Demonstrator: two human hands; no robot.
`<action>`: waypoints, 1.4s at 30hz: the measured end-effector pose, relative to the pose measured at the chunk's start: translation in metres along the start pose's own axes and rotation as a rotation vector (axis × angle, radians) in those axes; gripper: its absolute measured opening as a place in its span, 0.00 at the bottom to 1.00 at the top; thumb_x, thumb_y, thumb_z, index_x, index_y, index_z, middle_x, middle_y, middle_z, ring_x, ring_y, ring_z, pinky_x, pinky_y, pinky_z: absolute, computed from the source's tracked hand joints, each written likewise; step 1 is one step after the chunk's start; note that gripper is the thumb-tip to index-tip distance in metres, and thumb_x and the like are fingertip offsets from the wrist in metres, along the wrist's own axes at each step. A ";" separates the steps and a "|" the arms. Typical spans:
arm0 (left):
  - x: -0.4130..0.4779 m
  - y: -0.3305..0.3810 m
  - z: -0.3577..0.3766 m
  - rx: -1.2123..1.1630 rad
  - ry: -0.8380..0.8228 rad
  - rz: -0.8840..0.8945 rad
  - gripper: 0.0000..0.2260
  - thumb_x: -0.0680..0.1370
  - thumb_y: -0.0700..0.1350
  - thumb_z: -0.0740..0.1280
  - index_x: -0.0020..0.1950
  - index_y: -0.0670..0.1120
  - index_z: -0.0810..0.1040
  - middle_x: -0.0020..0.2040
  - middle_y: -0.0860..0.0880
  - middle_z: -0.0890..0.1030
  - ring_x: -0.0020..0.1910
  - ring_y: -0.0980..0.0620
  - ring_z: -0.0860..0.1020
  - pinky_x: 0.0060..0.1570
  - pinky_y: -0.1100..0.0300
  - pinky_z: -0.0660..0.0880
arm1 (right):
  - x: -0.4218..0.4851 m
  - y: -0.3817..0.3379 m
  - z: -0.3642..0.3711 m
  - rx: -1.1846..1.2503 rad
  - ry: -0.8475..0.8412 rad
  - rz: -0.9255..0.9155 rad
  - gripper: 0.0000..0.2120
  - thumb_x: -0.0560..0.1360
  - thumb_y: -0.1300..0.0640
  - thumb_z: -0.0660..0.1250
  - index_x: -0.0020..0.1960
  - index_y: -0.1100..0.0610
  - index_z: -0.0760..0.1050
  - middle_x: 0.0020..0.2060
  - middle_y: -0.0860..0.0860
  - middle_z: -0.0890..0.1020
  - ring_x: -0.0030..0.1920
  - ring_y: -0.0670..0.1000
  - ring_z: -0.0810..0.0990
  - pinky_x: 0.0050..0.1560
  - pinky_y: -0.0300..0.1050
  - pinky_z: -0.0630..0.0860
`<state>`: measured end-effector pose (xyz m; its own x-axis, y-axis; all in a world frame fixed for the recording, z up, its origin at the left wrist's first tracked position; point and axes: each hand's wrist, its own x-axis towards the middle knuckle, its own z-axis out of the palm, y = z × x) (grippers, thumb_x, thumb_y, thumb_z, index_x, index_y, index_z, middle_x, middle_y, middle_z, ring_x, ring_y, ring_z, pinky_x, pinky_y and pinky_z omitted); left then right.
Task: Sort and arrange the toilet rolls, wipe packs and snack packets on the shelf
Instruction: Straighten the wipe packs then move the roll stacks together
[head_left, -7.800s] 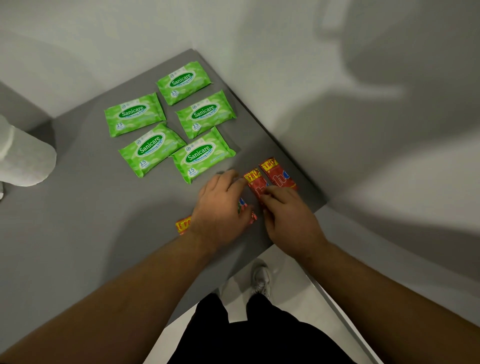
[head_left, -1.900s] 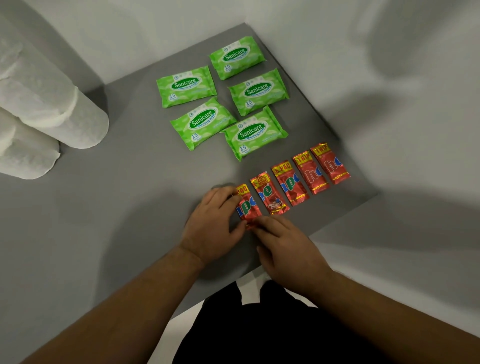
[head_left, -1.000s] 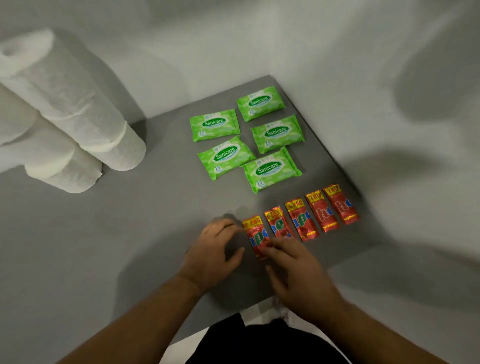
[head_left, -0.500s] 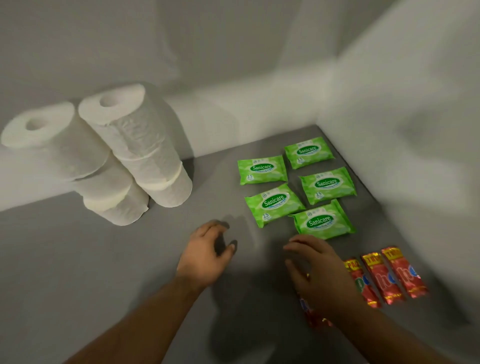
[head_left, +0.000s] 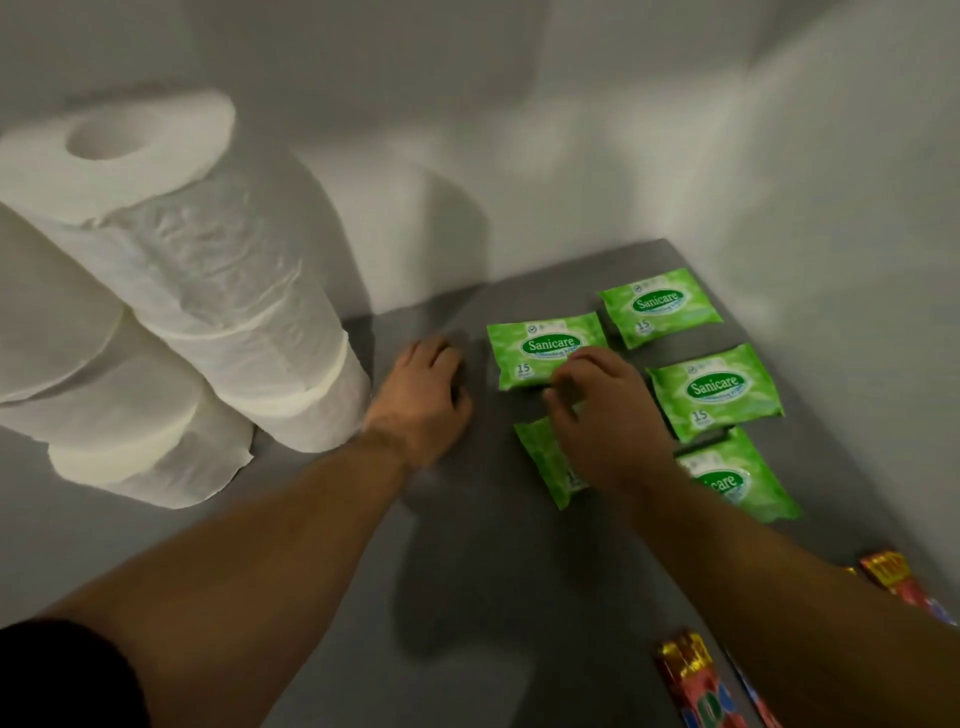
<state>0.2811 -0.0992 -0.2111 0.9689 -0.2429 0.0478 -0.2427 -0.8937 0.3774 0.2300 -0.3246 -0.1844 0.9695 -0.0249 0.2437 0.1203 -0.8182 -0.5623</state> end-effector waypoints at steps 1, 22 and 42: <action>0.009 -0.002 0.001 -0.008 0.007 -0.010 0.19 0.75 0.48 0.65 0.64 0.42 0.78 0.67 0.42 0.75 0.67 0.38 0.72 0.70 0.48 0.70 | 0.009 0.001 0.005 -0.014 0.005 -0.001 0.06 0.74 0.53 0.70 0.49 0.54 0.81 0.55 0.51 0.79 0.56 0.56 0.78 0.59 0.51 0.76; 0.025 -0.013 0.008 0.008 0.139 -0.015 0.19 0.74 0.50 0.67 0.64 0.45 0.78 0.68 0.45 0.76 0.67 0.42 0.71 0.70 0.50 0.70 | 0.105 0.007 0.040 -0.114 -0.028 -0.089 0.08 0.69 0.57 0.71 0.46 0.57 0.77 0.49 0.54 0.79 0.52 0.58 0.76 0.53 0.46 0.70; 0.027 -0.014 0.008 0.009 0.117 -0.023 0.21 0.74 0.52 0.65 0.64 0.45 0.78 0.68 0.45 0.77 0.68 0.42 0.72 0.69 0.48 0.72 | 0.095 0.053 -0.017 -0.115 0.279 -0.015 0.04 0.71 0.61 0.70 0.45 0.57 0.80 0.47 0.53 0.81 0.50 0.56 0.79 0.53 0.47 0.74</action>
<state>0.3102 -0.0966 -0.2229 0.9731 -0.1773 0.1474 -0.2206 -0.9018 0.3715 0.3251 -0.3798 -0.1774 0.8699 -0.1565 0.4677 0.0932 -0.8791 -0.4674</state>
